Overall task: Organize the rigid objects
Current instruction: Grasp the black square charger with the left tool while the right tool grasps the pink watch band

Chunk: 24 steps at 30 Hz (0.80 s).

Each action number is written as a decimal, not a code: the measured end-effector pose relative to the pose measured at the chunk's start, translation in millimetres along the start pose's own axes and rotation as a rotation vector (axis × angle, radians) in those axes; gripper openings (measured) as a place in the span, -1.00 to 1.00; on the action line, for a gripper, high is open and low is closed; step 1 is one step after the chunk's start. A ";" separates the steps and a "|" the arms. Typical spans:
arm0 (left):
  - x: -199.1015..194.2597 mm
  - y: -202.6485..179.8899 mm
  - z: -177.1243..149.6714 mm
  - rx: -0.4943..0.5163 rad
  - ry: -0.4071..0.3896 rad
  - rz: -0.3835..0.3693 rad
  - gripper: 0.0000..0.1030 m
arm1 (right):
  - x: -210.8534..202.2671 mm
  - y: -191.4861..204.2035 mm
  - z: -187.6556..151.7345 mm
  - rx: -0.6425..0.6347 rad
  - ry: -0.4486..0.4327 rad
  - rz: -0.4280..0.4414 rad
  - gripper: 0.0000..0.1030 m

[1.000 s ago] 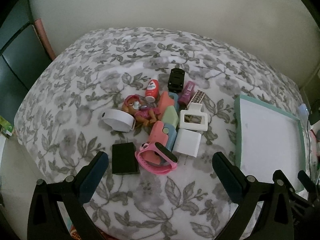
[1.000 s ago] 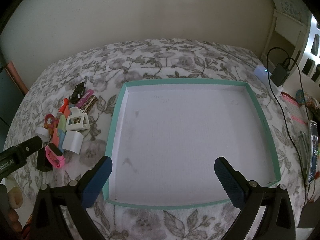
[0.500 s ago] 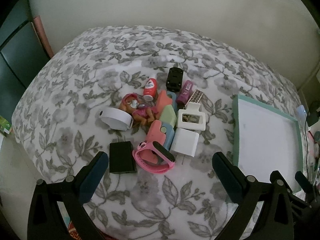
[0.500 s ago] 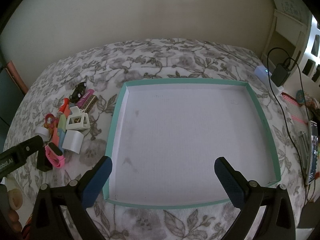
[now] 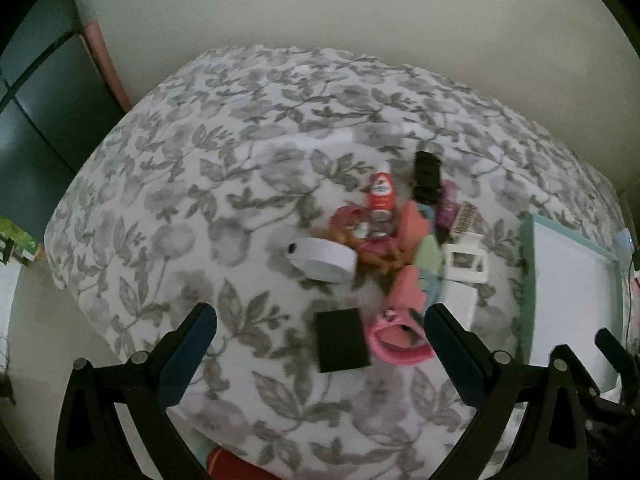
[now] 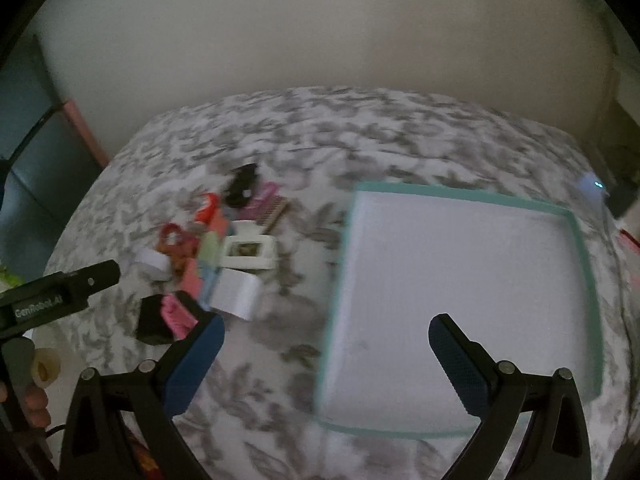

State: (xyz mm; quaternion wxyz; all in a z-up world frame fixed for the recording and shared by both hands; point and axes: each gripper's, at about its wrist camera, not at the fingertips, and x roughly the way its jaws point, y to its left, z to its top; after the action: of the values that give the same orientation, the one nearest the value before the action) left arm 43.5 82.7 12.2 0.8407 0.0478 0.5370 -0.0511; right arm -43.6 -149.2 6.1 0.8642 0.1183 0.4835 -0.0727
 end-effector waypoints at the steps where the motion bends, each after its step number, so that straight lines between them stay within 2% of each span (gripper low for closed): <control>1: 4.2 3.7 -1.0 -0.003 0.009 -0.001 1.00 | 4.3 7.4 1.1 -0.010 0.005 0.010 1.00; 7: 42.0 25.7 -11.5 -0.050 0.094 0.010 1.00 | 38.2 43.5 -2.4 -0.056 0.075 0.059 1.00; 11: 54.2 36.4 -14.2 -0.103 0.112 -0.003 1.00 | 57.2 63.9 -8.1 -0.086 0.119 0.092 1.00; 21: 57.3 73.0 -16.0 -0.256 0.081 0.013 1.00 | 88.7 84.0 -11.7 0.034 0.192 0.201 1.00; 24: 62.6 81.3 -18.9 -0.287 0.088 0.017 1.00 | 95.4 86.7 -11.8 0.090 0.207 0.221 0.94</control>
State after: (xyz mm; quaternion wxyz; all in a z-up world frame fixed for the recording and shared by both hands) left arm 63.9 163.6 -50.4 0.8149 -0.0659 0.5747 0.0354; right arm 17.4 -63.7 -69.6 0.8063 0.2162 0.5504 0.0138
